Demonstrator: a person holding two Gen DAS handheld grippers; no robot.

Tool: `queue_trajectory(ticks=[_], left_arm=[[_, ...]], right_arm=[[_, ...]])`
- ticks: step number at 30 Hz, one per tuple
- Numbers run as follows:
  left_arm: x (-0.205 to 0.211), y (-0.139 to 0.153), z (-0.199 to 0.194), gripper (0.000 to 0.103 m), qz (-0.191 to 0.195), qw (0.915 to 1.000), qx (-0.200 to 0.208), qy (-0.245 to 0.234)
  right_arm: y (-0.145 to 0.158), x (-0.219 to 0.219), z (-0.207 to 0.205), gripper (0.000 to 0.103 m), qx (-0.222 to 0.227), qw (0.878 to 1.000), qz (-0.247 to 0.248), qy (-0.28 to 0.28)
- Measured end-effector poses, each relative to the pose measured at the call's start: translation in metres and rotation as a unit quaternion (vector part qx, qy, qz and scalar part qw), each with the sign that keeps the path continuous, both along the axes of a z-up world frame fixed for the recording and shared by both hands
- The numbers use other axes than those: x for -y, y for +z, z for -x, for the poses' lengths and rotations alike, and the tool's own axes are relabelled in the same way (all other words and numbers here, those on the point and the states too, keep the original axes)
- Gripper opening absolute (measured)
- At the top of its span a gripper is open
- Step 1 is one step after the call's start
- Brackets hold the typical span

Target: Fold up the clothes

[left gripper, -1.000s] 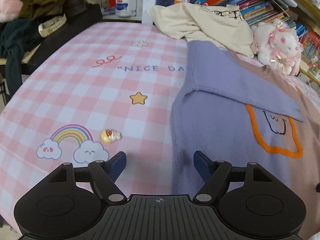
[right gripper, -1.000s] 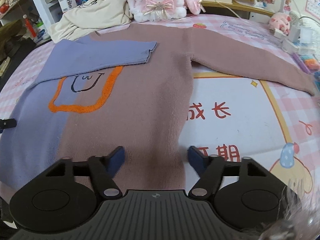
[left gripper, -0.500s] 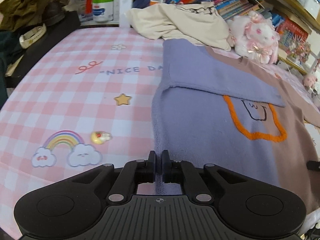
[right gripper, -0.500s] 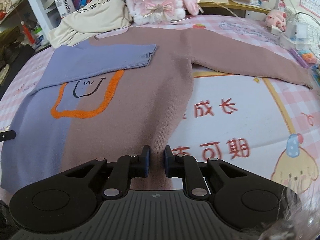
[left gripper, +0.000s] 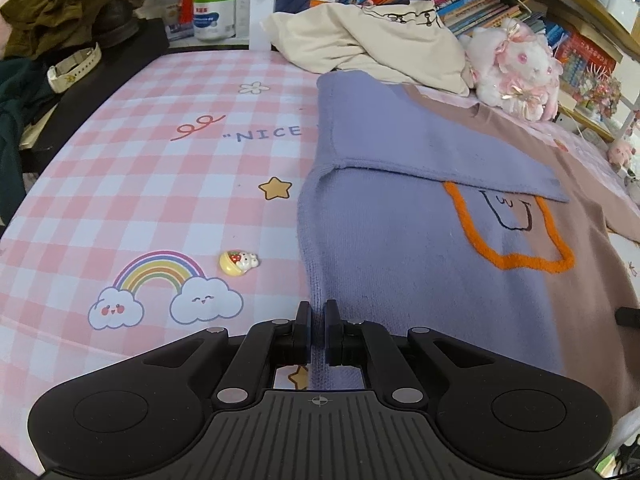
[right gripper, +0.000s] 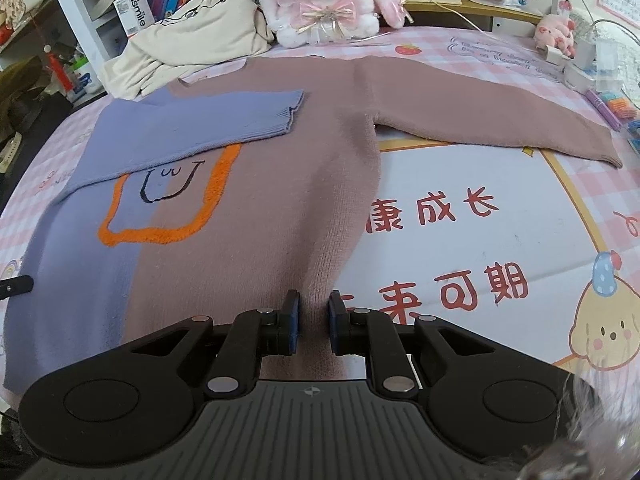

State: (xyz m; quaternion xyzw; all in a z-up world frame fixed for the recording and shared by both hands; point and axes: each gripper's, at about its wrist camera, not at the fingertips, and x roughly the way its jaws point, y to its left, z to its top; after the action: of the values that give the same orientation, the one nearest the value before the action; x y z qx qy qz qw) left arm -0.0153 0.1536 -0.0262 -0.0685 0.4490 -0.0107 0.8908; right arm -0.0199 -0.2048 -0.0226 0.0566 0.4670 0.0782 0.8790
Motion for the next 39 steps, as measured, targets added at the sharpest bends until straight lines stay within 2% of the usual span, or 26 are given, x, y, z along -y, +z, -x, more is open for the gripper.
queue_trajectory(ticks=[3,4,6,9,10,11,13,18,23,31,39], left_arm=[[-0.001,0.001,0.000,0.010,-0.006,1.0000,0.004,-0.003],[-0.001,0.002,0.000,0.010,-0.008,0.9999,0.007,-0.003],[-0.001,0.005,0.001,0.017,-0.012,0.9998,0.013,-0.002],[0.001,0.013,0.002,0.045,-0.022,0.9992,0.033,-0.004],[0.004,0.017,0.004,0.060,-0.028,0.9985,0.045,-0.009],[0.007,0.021,0.006,0.070,-0.033,0.9976,0.060,-0.015],[0.013,0.029,0.010,0.082,-0.045,0.9947,0.088,-0.028],[0.034,0.027,0.012,0.086,-0.052,0.9912,0.100,-0.070],[0.051,0.019,0.012,0.086,-0.053,0.9889,0.093,-0.104],[0.060,0.019,0.011,0.088,-0.054,0.9905,0.089,-0.090],[0.095,0.019,0.006,0.089,-0.061,0.9946,0.068,-0.050]], right_arm=[[0.000,0.000,0.002,0.018,0.002,1.000,0.004,-0.007],[0.000,0.000,0.002,0.026,0.002,1.000,0.005,-0.011],[0.003,0.001,0.005,0.040,0.006,1.000,0.007,-0.021],[0.009,0.001,0.010,0.060,0.020,0.999,0.008,-0.038],[0.012,0.001,0.012,0.065,0.027,0.999,0.012,-0.044],[0.015,0.000,0.014,0.074,0.036,0.998,0.016,-0.051],[0.022,0.000,0.019,0.087,0.055,0.996,0.022,-0.065],[0.026,0.003,0.027,0.093,0.060,0.994,0.036,-0.084],[0.027,0.008,0.036,0.095,0.059,0.992,0.048,-0.100],[0.026,0.022,0.037,0.095,0.061,0.991,0.050,-0.111],[0.021,0.055,0.018,0.095,0.062,0.994,0.040,-0.083]])
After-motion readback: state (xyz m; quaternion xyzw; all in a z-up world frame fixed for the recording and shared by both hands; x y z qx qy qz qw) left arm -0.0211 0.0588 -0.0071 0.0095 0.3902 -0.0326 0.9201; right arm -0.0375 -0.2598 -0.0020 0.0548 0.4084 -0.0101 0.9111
